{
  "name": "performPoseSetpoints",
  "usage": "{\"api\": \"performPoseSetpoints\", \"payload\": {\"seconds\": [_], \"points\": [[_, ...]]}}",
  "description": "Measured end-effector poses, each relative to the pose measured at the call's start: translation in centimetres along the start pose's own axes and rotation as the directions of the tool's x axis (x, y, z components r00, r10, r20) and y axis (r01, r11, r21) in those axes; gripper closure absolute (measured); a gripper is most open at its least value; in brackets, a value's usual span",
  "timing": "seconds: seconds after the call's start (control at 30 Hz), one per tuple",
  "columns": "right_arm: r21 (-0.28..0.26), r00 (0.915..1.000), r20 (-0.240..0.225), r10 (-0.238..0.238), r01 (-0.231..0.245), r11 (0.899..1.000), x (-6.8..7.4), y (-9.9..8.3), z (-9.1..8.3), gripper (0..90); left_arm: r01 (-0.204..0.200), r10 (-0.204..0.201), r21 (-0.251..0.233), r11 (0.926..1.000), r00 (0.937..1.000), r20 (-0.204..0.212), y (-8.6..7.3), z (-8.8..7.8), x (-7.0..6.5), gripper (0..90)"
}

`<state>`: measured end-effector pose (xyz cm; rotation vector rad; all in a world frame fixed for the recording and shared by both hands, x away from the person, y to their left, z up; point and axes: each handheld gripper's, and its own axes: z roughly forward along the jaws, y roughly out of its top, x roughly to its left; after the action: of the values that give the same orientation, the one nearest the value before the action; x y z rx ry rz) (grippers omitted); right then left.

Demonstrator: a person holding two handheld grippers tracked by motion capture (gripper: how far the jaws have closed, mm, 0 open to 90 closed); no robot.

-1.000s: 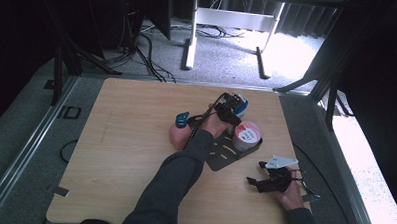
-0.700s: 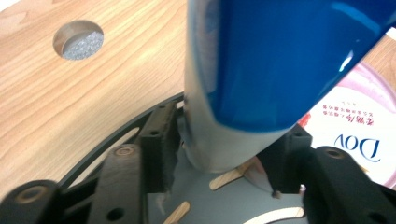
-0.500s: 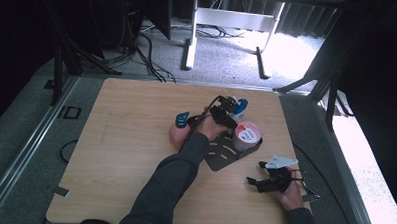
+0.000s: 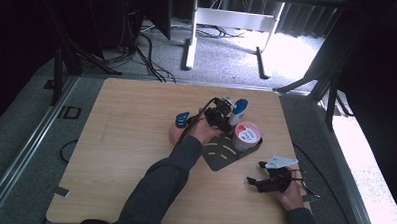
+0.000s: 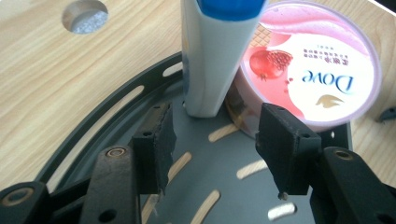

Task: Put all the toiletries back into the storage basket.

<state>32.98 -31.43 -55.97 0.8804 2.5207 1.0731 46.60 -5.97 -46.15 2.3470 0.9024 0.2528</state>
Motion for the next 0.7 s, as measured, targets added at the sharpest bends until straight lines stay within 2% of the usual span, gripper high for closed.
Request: {"api": "performPoseSetpoints", "payload": {"seconds": [0.3, 0.4, 0.7], "points": [[0.001, 1.0, -0.001, 0.001, -0.001, 1.0, 0.0, 0.0, 0.0, 16.0, -0.04, 0.04, 0.012, 0.9991, 0.9992, 0.002, -1.6, -2.3, 0.5, 51.7], [0.001, 1.0, 0.0, 0.0, 0.0, 1.0, 0.0, 0.0, 0.0, 16.0, -0.028, 0.028, 0.007, 0.9996, 0.9995, 0.011, -2.1, -2.8, 0.8, 53.7], [0.001, 1.0, 0.0, 0.001, -0.001, 1.0, 0.0, 0.0, 0.0, 16.0, -0.096, 0.096, 0.0, 0.9954, 0.9952, -0.017, -2.9, -5.0, 1.0, 69.0]]}}
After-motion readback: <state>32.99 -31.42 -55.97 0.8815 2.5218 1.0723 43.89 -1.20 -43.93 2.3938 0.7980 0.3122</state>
